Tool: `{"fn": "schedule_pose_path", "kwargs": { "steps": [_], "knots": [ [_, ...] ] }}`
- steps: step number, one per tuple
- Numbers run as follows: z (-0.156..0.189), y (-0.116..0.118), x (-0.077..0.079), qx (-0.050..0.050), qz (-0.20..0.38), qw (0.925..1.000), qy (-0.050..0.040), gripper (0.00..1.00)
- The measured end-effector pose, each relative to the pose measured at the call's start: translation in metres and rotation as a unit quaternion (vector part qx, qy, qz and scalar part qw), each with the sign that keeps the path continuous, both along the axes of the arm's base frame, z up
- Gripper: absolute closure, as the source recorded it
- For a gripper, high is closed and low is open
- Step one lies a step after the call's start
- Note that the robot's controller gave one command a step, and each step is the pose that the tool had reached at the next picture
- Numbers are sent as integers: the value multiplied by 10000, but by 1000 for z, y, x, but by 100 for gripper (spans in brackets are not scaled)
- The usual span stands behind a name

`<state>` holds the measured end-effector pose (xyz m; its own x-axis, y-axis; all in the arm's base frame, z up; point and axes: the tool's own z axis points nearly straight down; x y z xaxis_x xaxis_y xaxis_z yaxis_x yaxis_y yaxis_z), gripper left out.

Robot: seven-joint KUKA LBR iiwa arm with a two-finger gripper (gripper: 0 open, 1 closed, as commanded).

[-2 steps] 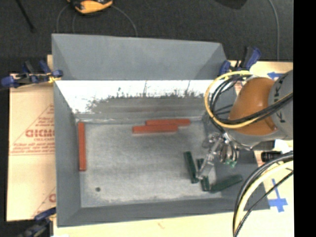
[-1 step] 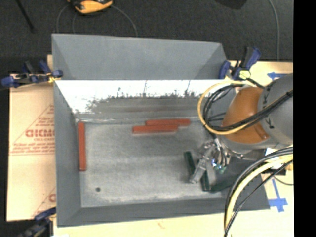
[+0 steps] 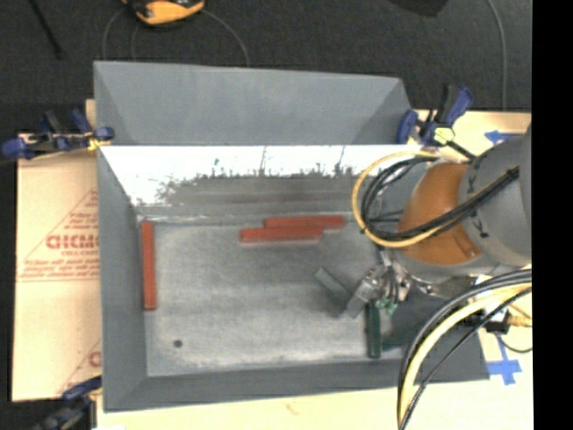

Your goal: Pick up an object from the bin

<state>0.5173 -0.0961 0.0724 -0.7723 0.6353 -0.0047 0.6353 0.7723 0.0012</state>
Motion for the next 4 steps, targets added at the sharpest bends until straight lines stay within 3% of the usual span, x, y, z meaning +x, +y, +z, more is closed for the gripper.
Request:
{"fn": "schedule_pose_path", "kwargs": {
  "steps": [2, 3, 4],
  "knots": [
    [4, 0, -1, -1, 6, 10000, 11, 100],
    [24, 1, -4, 14, 4, 10000, 58, 100],
    [47, 1, -3, 12, 4, 10000, 37, 100]
  ]
}}
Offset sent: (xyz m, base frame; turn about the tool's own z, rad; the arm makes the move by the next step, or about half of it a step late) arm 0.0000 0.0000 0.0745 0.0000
